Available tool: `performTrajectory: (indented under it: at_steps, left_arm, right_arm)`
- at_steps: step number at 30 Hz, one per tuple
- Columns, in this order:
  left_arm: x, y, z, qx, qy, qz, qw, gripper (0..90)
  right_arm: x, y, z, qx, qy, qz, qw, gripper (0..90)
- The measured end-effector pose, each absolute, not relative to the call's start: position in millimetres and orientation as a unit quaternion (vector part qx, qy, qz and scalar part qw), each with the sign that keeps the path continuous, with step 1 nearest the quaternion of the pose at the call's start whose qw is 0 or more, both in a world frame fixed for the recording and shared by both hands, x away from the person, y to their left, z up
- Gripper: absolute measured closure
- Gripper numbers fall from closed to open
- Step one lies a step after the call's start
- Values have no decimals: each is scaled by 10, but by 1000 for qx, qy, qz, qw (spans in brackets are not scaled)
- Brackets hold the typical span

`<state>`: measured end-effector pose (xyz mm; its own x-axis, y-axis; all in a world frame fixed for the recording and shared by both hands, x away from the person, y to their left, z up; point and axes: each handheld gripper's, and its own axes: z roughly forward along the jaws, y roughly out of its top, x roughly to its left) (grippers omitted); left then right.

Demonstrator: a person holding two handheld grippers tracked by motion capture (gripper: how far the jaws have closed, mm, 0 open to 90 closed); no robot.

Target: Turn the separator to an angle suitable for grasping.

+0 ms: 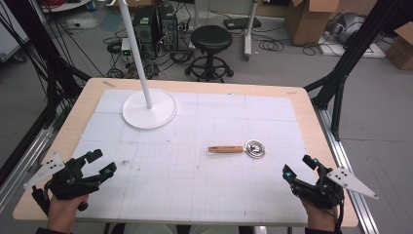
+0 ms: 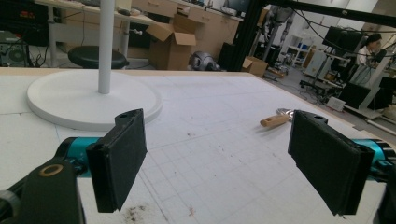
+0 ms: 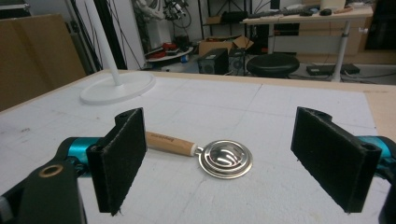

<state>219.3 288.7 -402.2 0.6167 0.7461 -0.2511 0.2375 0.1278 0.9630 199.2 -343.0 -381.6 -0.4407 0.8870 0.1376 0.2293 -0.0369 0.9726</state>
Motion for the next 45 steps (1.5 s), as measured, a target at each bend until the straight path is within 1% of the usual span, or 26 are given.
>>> performTrajectory:
  at_steps: [10,11,12,13,14,17,19,20,21,22,24,25,26,27,28,29,30,31,32,34,37,42,45]
  left_arm:
    - [2228,2908,-4059,628,403,194,637,198]
    - [2224,2907,-4058,628,403,195,637,199]
    - [2223,2904,-4057,628,403,194,637,199]
    - [2222,2901,-4057,628,402,195,637,201]
    - [2224,2900,-4056,631,400,195,636,201]
    - [2223,2897,-4056,634,397,194,634,202]
    - [2223,2901,-4059,632,399,194,636,203]
    - [2226,2901,-4074,633,401,192,634,203]
    - [2226,2901,-4074,633,401,192,634,204]
    - [2233,2900,-4082,634,402,190,633,204]
    - [2244,2899,-4085,637,401,189,631,204]
    - [2248,2893,-4086,637,401,189,630,205]
    - [2247,2891,-4086,638,401,189,629,205]
    - [2244,2888,-4085,639,400,189,629,206]
    - [2242,2889,-4085,641,398,189,629,206]
    - [2242,2888,-4087,640,399,188,629,207]
    - [2245,2891,-4090,640,400,188,629,207]
    - [2247,2895,-4093,639,401,188,629,207]
    - [2251,2902,-4097,639,402,186,628,207]
    - [2251,2906,-4101,638,405,185,629,207]
    - [2249,2911,-4100,638,405,185,628,209]
    - [2258,2917,-4107,640,406,183,626,209]
    - [2264,2922,-4109,640,406,181,626,209]
  right_arm:
    - [2054,-3451,-3864,462,625,562,283,171]
    - [2086,-3437,-3878,475,622,562,269,172]
    - [2086,-3437,-3878,475,622,562,269,172]
    - [2129,-3407,-3889,480,626,559,254,246]
    - [2129,-3407,-3889,480,626,559,254,246]
    - [2227,-3316,-3885,467,644,557,237,379]
    - [2313,-3240,-3881,459,654,558,224,512]
    - [2425,-3144,-3879,459,667,546,213,627]
    - [2482,-3108,-3881,458,673,541,209,695]
    - [2482,-3108,-3881,458,673,541,209,695]
    - [2687,-3001,-3903,459,688,525,202,813]
    - [2903,-2904,-3947,462,698,509,201,889]
    - [2903,-2904,-3947,462,698,509,201,889]
    - [3114,-2812,-3994,472,709,482,205,889]
    - [3114,-2812,-3994,472,709,482,205,889]
    - [3212,-2773,-4017,478,712,473,201,889]
    - [3386,-2709,-4060,489,719,452,198,890]
    - [3386,-2709,-4060,489,719,452,198,890]
    - [3546,-2650,-4111,495,731,429,192,889]
    - [3595,-2620,-4132,498,735,420,190,890]
    - [3830,-2470,-4272,506,760,367,181,889]
    - [3940,-2367,-4340,500,776,342,175,889]
    - [3935,-2355,-4378,503,785,325,160,890]
